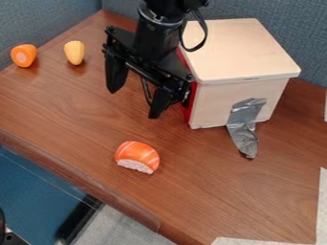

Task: Open the drawer

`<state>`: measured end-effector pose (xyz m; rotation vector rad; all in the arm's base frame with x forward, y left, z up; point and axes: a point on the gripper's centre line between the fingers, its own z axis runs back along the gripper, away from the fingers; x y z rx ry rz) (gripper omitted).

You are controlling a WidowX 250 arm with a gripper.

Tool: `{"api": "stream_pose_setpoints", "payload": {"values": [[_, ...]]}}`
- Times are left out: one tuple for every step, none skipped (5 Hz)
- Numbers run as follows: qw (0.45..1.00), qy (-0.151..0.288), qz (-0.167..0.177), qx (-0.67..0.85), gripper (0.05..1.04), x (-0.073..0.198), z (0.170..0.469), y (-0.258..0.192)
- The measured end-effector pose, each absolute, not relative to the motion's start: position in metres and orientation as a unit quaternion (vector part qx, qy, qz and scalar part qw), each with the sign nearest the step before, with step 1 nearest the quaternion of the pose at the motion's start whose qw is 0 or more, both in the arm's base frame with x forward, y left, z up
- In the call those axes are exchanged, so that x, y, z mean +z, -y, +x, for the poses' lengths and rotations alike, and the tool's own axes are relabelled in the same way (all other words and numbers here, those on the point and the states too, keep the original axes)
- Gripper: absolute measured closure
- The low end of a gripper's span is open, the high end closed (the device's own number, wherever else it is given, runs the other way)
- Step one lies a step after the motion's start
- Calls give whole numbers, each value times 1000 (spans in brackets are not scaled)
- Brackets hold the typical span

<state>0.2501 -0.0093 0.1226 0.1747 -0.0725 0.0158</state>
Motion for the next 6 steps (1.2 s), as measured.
{"api": "stream_pose_setpoints", "payload": {"values": [[996, 24, 85, 12, 84, 116, 249, 10], [996, 18, 67, 59, 84, 108, 257, 3], [993, 33, 55, 104, 84, 109, 271, -3], [984, 60, 43, 162, 84, 110, 284, -15], [976, 74, 46, 197, 84, 103, 294, -26], [968, 92, 42, 228, 84, 104, 312, -38]]}}
